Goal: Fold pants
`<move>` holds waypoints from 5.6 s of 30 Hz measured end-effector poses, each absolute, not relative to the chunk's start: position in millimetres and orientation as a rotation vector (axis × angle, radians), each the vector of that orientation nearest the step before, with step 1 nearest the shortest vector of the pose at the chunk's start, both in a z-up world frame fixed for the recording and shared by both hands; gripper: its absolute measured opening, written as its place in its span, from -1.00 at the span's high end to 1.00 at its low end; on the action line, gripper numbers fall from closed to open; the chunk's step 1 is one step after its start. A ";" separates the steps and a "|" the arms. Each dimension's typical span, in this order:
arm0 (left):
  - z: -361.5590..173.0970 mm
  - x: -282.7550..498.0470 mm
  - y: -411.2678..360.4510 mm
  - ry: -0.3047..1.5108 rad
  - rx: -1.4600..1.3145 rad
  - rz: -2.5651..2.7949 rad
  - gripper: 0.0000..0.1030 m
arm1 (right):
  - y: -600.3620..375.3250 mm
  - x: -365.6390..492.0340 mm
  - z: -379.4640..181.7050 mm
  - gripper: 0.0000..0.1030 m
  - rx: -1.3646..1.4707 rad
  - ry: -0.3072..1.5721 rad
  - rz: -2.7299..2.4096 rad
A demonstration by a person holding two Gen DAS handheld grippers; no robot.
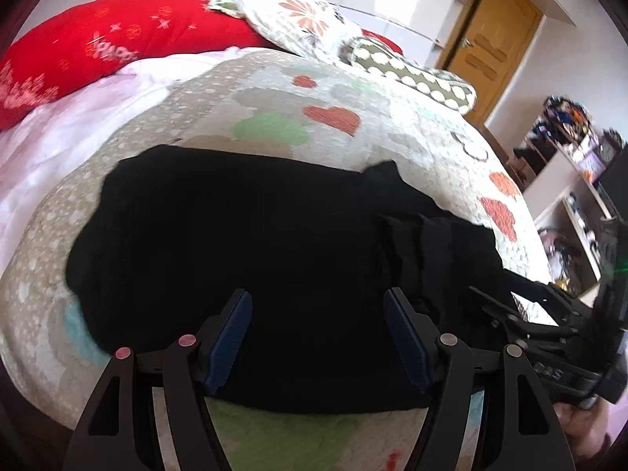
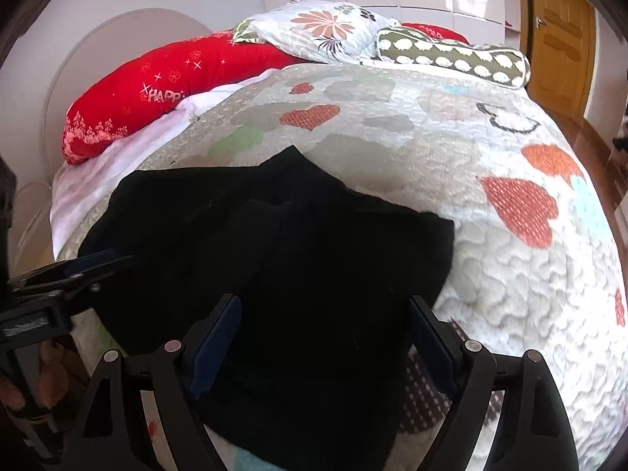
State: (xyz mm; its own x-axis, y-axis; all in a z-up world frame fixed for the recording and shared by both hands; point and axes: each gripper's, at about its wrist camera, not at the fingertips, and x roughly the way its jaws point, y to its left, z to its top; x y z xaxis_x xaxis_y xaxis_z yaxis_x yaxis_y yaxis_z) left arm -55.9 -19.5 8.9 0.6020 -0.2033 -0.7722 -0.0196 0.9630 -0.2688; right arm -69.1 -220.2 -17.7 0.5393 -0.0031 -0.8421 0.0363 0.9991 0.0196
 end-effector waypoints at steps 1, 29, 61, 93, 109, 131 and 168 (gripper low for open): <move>10.4 -60.4 -12.0 0.909 -0.282 -0.098 -0.34 | -219.1 -65.9 -20.5 -0.66 0.030 1.001 -0.022; -29.9 -99.0 79.0 0.838 -0.666 0.058 -0.52 | -45.4 83.5 -40.5 -0.68 -0.103 1.088 0.498; 59.0 -64.8 -75.1 0.582 -0.133 -0.301 0.63 | -199.6 37.7 51.1 -0.16 0.266 0.864 0.390; 26.8 -58.2 -53.6 0.787 -0.208 -0.320 -0.39 | -262.9 -83.8 22.8 0.65 0.411 0.918 0.190; -4.0 -45.2 -62.0 0.870 -0.197 -0.293 -0.49 | -279.5 -90.9 26.8 -0.45 0.351 0.915 0.077; -27.7 -34.8 -41.3 0.921 -0.338 -0.308 -0.59 | -282.8 -80.8 18.7 0.47 0.277 0.962 0.034; -19.8 -31.3 -58.7 0.914 -0.255 -0.285 -0.69 | -223.8 -3.9 -1.3 0.14 0.107 0.990 0.148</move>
State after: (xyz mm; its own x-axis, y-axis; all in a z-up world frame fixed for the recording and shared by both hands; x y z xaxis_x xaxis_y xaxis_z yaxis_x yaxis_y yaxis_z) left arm -31.3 -58.7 -19.8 0.5780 -0.3477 -0.7382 0.1332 0.9327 -0.3350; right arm -3.9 -223.8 -1.3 0.5396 0.1727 -0.8240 -0.0755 0.9847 0.1569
